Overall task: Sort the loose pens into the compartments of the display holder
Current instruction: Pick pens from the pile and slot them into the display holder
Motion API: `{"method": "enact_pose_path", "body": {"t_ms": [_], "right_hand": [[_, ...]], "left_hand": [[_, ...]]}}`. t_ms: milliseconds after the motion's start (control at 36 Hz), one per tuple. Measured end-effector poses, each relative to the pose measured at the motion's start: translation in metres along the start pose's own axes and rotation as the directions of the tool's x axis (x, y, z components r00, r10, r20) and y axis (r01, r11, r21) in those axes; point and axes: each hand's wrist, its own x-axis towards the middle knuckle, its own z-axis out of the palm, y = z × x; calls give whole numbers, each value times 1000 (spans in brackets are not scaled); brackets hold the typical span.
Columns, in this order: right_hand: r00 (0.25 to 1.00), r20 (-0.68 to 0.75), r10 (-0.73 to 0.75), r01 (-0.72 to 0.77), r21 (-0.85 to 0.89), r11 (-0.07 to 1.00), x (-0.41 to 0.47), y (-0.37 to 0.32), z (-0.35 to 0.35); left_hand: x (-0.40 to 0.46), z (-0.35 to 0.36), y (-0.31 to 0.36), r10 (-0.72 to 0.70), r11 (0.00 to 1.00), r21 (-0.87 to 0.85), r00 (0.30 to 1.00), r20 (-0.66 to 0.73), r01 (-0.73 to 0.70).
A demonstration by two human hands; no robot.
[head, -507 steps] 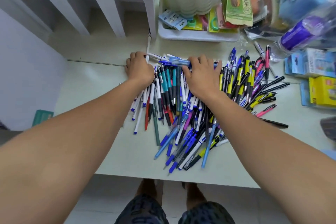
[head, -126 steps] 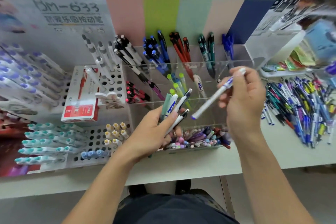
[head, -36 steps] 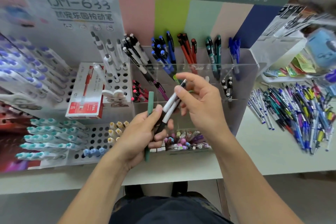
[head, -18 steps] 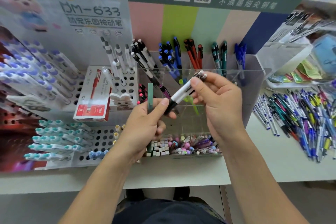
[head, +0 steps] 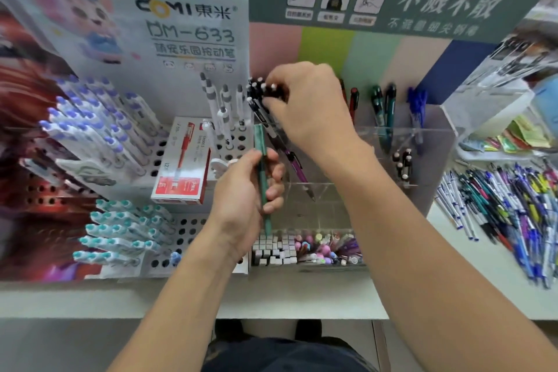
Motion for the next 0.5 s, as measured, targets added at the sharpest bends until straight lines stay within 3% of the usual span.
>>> {"method": "enact_pose_path", "body": {"t_ms": [83,139,194,250,333,417,500], "right_hand": [[1000,-3,-13,13,-107,994,-8,-2,4],[996,-65,-65,64,-12,998,-20,2,2],[973,-212,-89,113,104,988,-38,12,-3],[916,-401,-4,89,193,977,-64,31,-12],[794,-544,270,-121,293,948,-107,79,-29],[769,-435,469,-357,317,879,-139,130,-49],[853,-80,516,-501,152,852,-155,155,-60]], "left_hand": [[0,4,-3,59,997,58,998,-28,-58],[0,6,-5,97,991,98,995,-38,-93],[1,9,-8,132,984,123,990,-40,-126],[2,11,-13,146,980,138,989,-8,-144],[5,19,-24,119,984,126,990,75,-127],[9,30,-40,65,987,135,985,161,-88],[14,42,-56,8,987,152,974,228,-43]]}}
